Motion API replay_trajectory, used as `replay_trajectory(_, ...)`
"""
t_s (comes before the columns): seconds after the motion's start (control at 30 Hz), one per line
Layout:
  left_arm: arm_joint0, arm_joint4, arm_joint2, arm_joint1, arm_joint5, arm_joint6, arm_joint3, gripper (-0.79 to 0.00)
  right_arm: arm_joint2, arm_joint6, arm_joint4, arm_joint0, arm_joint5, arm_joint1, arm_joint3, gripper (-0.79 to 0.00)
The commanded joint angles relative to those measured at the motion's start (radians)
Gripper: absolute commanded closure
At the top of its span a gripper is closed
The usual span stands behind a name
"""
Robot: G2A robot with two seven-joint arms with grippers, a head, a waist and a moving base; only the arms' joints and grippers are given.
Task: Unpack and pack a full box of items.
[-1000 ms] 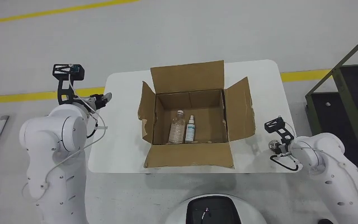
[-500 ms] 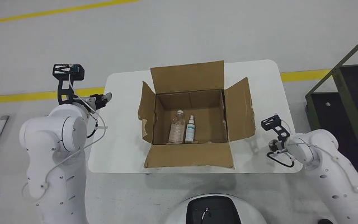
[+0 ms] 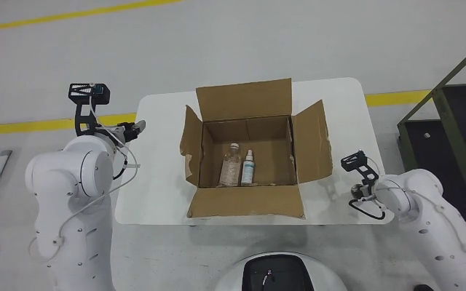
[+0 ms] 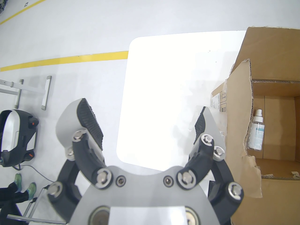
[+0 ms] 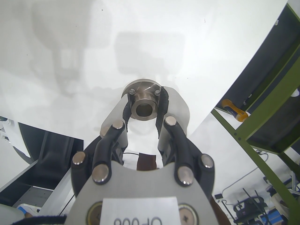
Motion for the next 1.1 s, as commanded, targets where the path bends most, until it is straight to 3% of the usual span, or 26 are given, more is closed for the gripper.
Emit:
replay_trajectory(0.0,0.000,0.000,0.000,0.000,0.000,0.000,0.000,-0.785,0.003,-0.003,0.001,-0.001,0.000,0.001,0.001,-0.256)
replay_trajectory(0.27,0.000,0.000,0.000,0.000,0.000,0.000,0.000,-0.785,-0.009,-0.014,-0.001,0.000,0.003,0.003,0.011,-0.259)
replay_trajectory(0.33,0.000,0.000,0.000,0.000,0.000,0.000,0.000,-0.785,-0.013,-0.018,-0.001,0.001,0.005,0.003,0.015,-0.212)
replay_trajectory(0.4,0.000,0.000,0.000,0.000,0.000,0.000,0.000,-0.785,-0.016,-0.021,-0.001,0.003,0.007,0.003,0.018,0.000)
replay_trajectory(0.67,0.000,0.000,0.000,0.000,0.000,0.000,0.000,-0.785,0.018,-0.038,0.059,0.020,0.043,0.005,0.007,0.000)
replay_trajectory(0.8,0.000,0.000,0.000,0.000,0.000,0.000,0.000,-0.785,0.098,-0.077,0.197,0.061,0.094,0.005,-0.011,0.000)
replay_trajectory(1.07,0.000,0.000,0.000,0.000,0.000,0.000,0.000,-0.785,0.275,-0.226,0.714,0.157,0.177,-0.004,0.011,0.000)
